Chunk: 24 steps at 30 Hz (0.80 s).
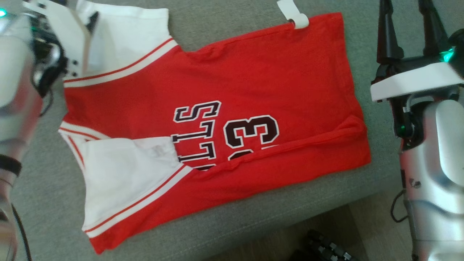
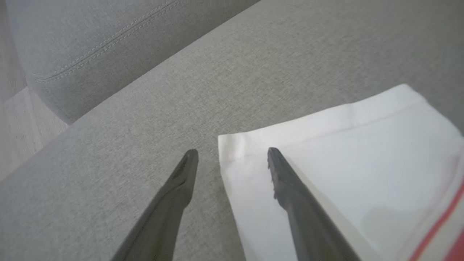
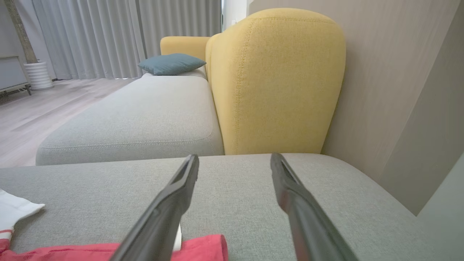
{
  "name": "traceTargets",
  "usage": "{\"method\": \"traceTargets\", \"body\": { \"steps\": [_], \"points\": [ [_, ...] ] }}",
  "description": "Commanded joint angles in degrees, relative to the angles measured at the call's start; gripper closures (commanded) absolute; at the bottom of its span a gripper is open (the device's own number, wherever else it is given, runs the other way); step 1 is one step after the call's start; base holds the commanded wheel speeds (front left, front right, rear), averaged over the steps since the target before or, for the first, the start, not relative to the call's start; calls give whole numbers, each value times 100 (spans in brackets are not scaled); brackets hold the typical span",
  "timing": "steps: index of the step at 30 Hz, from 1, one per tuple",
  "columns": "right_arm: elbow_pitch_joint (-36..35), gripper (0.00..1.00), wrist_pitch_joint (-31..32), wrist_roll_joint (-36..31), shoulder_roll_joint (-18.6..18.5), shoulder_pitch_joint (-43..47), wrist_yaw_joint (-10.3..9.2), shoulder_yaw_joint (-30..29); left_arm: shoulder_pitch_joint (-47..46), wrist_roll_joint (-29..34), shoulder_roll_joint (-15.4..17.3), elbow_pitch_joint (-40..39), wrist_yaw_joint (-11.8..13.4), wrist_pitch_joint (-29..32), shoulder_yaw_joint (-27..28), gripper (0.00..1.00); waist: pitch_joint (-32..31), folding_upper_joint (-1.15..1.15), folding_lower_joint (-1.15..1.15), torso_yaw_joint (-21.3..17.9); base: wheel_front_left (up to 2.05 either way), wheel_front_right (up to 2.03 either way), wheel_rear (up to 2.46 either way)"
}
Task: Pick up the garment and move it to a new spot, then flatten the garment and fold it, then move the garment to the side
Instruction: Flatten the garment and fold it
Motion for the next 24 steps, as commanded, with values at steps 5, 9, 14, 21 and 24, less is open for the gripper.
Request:
{"method": "traceTargets", "body": {
  "steps": [5, 9, 14, 21, 24],
  "points": [
    [-161, 0, -87, 66, 40, -170, 18, 118, -537, -64, 204, 270, 9, -190, -27, 0, 114, 0, -1, -128, 0, 0, 0],
    [-184, 0, -99, 69, 54, -175, 18, 121, -664, -141, 178, 536, 8, -227, -179, 0, 200, 0, -1, -175, 0, 0, 0],
    [-209, 0, -107, 63, 65, -186, 18, 104, -732, -344, 133, 815, 8, -25, -379, 0, 276, 0, -1, -209, 0, 0, 0],
    [-208, 0, -92, 16, 20, -224, 18, -8, -653, -1121, 32, 629, 8, 575, -660, 100, 280, 0, -1, -107, 0, 0, 0],
    [-181, 0, -77, -10, -15, -246, 18, -61, -683, -1304, 47, 524, 8, 400, -701, 100, 220, 0, -1, 1, 0, 0, 0]
  ]
}}
